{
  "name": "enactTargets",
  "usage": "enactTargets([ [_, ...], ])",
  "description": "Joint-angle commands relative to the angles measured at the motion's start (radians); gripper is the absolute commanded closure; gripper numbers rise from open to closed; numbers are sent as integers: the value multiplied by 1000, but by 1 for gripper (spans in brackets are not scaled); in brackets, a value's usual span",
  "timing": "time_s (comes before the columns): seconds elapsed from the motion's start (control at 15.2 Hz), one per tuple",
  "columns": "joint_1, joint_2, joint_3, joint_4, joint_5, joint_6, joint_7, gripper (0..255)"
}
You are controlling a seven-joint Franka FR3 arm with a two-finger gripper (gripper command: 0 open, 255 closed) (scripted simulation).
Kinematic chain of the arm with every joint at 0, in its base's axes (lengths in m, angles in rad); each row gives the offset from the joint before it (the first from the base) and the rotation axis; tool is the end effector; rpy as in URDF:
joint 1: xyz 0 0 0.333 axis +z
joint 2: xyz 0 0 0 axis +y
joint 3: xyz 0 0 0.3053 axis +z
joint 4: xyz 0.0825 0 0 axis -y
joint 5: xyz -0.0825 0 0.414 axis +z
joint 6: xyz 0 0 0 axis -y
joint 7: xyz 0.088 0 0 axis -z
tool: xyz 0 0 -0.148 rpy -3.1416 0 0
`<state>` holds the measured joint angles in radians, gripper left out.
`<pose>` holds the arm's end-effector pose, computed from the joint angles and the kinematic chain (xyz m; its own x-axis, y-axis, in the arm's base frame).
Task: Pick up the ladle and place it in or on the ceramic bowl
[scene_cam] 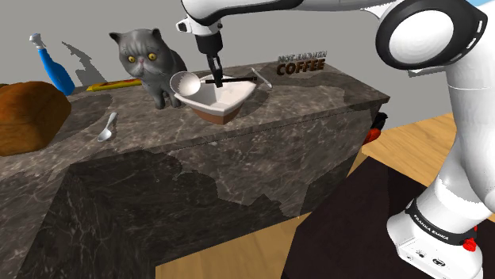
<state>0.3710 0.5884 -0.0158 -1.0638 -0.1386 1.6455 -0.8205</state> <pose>0.7038 0.2434 0.4427 0.3750 0.9202 -0.1122 0.9259 -0.3658 0.0944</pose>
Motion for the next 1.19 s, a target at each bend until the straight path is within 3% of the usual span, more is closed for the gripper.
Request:
enactTargets([
  [0.0,-1,-3,0,-30,0,29,3,255],
  [0.53,-1,-3,0,-32,0,31,3,255],
  [0.59,-2,-6,0,-34,0,30,3,0],
  [0.92,-1,-3,0,-32,0,31,3,0],
  [1.12,8,35,1,132,1,-95,-4,0],
])
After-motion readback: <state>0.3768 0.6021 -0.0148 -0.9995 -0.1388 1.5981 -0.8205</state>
